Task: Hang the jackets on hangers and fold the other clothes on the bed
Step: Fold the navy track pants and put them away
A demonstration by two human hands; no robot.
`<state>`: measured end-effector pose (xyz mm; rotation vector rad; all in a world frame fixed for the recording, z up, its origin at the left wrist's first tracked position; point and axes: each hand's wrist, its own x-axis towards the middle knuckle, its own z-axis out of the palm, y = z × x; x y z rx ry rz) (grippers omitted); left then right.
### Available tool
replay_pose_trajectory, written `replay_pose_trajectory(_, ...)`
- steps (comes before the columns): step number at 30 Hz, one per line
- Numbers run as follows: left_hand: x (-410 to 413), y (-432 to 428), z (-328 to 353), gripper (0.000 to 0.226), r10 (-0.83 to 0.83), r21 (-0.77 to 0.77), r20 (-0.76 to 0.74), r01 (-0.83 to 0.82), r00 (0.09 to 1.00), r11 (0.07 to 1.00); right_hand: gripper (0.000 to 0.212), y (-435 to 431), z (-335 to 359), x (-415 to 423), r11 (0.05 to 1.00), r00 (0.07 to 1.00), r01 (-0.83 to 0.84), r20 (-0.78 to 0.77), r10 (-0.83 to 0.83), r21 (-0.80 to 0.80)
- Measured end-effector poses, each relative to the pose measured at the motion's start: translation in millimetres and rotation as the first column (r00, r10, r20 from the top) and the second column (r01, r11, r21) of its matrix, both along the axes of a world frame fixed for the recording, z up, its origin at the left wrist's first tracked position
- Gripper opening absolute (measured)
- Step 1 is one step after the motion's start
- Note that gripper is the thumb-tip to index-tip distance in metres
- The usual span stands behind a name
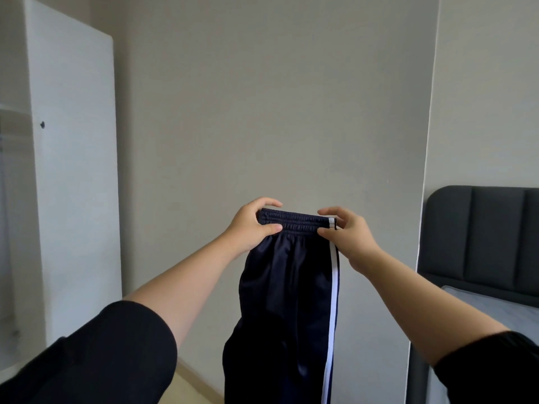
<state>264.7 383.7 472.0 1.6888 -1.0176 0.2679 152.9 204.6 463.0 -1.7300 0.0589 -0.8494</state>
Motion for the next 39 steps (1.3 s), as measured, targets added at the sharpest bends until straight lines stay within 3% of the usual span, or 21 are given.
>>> replay_pose_trajectory(5,-3.2,6.4,10.5,0.027,-0.034,0.050,0.008,0.034,0.999,0.998,0.029,-2.7,2.7,-2.3,0.996,0.997,-0.080,0.010,0.080,0.044)
replay_pose_trajectory(8,-4.8,8.2,15.5,0.019,-0.019,0.089,0.009,0.019,1.000,0.996,0.023,-4.4,6.7,-6.5,0.996,0.994,-0.088,-0.065,0.088,-0.007)
replay_pose_trajectory(11,-10.1,5.5,19.5,0.017,-0.018,0.116,0.038,0.014,0.999,0.993,0.026,-10.0,20.4,-11.3,0.973,0.950,-0.125,-0.306,0.060,-0.196)
replay_pose_trajectory(13,-14.2,-0.6,21.4,0.018,-0.018,0.139,0.073,0.008,0.997,0.990,0.036,-9.2,34.0,-14.7,0.910,0.888,-0.165,-0.459,-0.031,-0.381)
replay_pose_trajectory(16,-18.1,-9.5,24.7,0.024,-0.018,0.169,0.082,0.003,0.996,0.986,0.025,2.3,50.6,-17.2,0.812,0.800,-0.236,-0.581,-0.149,-0.534)
replay_pose_trajectory(18,-16.0,-12.0,24.9,0.027,-0.025,0.145,0.007,0.024,1.000,0.989,0.021,9.7,57.3,-15.9,0.847,0.762,-0.256,-0.636,-0.120,-0.467)
replay_pose_trajectory(20,-11.0,-14.4,22.4,0.028,-0.020,0.042,-0.112,0.025,0.994,0.999,0.025,12.9,60.9,-10.7,0.935,0.769,-0.196,-0.637,-0.040,-0.295)
replay_pose_trajectory(22,-4.5,-20.9,17.7,0.028,0.098,-0.005,-0.131,-0.100,0.987,0.995,0.022,17.6,62.9,-5.1,0.982,0.802,-0.122,-0.598,0.012,-0.143)
replay_pose_trajectory(24,-1.1,-27.8,13.9,0.023,0.221,0.017,-0.105,-0.221,0.970,0.975,0.014,25.0,63.9,-0.8,0.997,0.831,-0.058,-0.556,0.026,-0.041)
replay_pose_trajectory(26,0.2,-31.8,11.1,0.005,0.207,0.016,-0.120,-0.207,0.971,0.978,0.014,30.0,62.9,4.8,0.998,0.857,0.013,-0.514,0.021,0.063)
replay_pose_trajectory(29,-1.2,-32.3,6.3,0.019,0.124,0.037,-0.140,-0.120,0.982,0.992,0.013,27.4,61.3,18.5,0.974,0.894,0.102,-0.447,0.000,0.204)
replay_pose_trajectory(32,1.2,-32.0,-0.5,0.019,0.030,0.046,-0.128,-0.024,0.991,0.999,0.010,22.0,60.1,33.2,0.953,0.911,0.164,-0.410,-0.048,0.253)
replay_pose_trajectory(36,14.0,-46.2,-27.0,0.066,-0.215,0.208,-0.207,0.257,0.954,0.944,0.021,15.7,53.2,59.2,0.957,0.905,0.204,-0.413,-0.103,0.208)
replay_pose_trajectory(39,36.1,-65.9,-53.3,0.078,-0.157,0.261,-0.173,0.199,0.972,0.945,0.007,6.2,43.4,87.3,0.948,0.907,0.221,-0.405,-0.113,0.230)
